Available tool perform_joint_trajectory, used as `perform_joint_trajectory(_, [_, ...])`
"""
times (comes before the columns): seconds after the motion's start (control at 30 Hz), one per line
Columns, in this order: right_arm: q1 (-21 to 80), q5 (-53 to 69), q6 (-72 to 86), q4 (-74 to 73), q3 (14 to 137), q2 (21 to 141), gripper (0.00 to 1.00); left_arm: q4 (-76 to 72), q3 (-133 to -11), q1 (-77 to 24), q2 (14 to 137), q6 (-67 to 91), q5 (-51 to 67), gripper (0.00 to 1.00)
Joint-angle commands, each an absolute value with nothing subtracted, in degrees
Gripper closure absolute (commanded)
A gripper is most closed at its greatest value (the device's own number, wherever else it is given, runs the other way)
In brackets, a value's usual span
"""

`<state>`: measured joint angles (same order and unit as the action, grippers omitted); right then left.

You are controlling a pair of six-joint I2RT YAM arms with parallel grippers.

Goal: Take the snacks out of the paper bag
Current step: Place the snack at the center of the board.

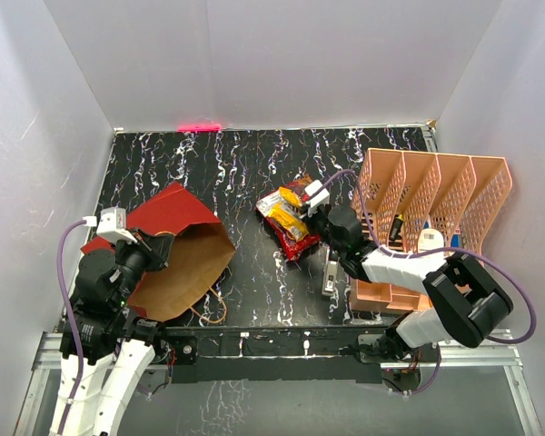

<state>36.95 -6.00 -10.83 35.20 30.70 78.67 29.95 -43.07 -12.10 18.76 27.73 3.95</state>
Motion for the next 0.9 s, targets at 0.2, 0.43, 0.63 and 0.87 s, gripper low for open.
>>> perform_joint_trajectory(0.2, [34.1,-1.9,-12.0,41.2,33.2,82.0,0.93,28.5,-43.0,-11.9,18.2,27.9,4.4,1.00])
perform_joint_trajectory(0.43, [34.1,-3.4,-11.9,34.2,34.5,80.7,0.54,28.4,-42.9,-12.0,18.2,27.9,4.4,1.00])
perform_joint_trajectory(0.63, [34.1,0.8,-9.8,25.3,33.8,71.0,0.35,28.4,-42.9,-11.9,18.4,27.9,4.4,1.00])
perform_joint_trajectory(0.87, [34.3,9.5,-6.0,18.4,29.2,58.6,0.33,28.3,-43.0,-11.9,18.5,27.9,4.4,1.00])
